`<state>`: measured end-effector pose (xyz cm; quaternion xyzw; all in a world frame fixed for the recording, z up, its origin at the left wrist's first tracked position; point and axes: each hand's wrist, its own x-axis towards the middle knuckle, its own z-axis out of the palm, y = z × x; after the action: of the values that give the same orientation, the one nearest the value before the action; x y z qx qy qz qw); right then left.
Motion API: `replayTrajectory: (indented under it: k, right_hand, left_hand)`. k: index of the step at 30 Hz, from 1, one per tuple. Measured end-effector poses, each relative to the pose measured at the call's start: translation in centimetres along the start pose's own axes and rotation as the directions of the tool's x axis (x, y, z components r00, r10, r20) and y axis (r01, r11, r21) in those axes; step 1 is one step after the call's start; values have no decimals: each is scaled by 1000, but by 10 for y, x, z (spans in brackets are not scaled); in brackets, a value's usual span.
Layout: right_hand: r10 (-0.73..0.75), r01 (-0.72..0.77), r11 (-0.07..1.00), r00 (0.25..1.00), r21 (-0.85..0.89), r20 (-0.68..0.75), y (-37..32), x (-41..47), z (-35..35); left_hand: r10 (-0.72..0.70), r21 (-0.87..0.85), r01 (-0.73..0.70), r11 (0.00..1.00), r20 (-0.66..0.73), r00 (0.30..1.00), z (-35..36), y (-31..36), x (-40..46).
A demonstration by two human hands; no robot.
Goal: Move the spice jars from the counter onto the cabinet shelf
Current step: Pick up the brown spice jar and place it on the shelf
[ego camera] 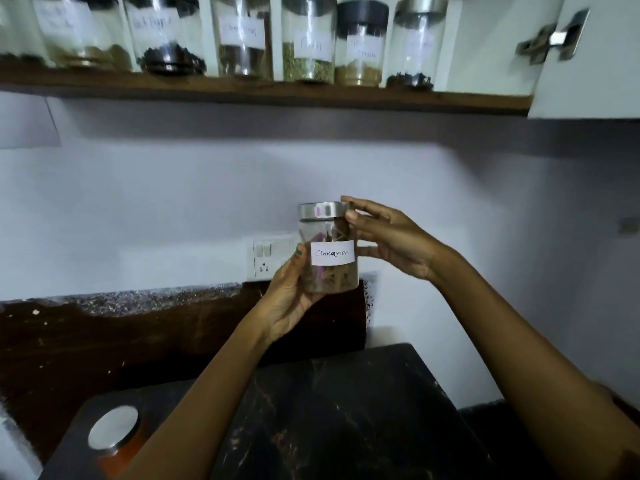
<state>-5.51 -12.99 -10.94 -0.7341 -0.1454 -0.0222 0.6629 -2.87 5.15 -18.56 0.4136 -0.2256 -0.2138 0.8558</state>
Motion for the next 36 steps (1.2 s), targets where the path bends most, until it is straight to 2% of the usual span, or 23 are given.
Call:
replayTrajectory:
  k: [4,7,14,19,23,26,30,33,36]
  right_hand:
    - [-123,122,992,988,-16,-98,-7,-3,-6]
    - [-209,206,978,965,-39,-155,-15,-7,-9]
    - [-455,436,890,851,-132,-261,-55,-16,-38]
    - [-564,529,824,734,-202,-378,-75,-7,-73]
    - [-610,558,789,658,-258,-442,-83,3,-99]
    - [-627,574,773,624,-271,-466,-86,11,-123]
    - [-644,573,761,611,-304,-461,-95,23,-154]
    - [-652,552,758,625,-348,-429,-101,34,-172]
    - [-648,529,761,648,-376,-399,-104,44,-184]
  left_hand:
    - [124,-9,-124,992,-8,992,29,20,22]
    - [195,47,-193,980,-42,980,50,36,43]
    - [309,165,-314,935,58,949,117,72,94]
    - [368,187,-347,919,-88,926,178,81,126]
    - [453,206,-416,886,-185,872,210,77,149]
    - [572,335,-501,798,-155,806,224,71,166]
    - [674,555,-572,604,27,738,233,64,188]
    - [703,682,-573,454,120,701,235,59,204]
    - [723,777,-528,342,142,677,236,57,218]
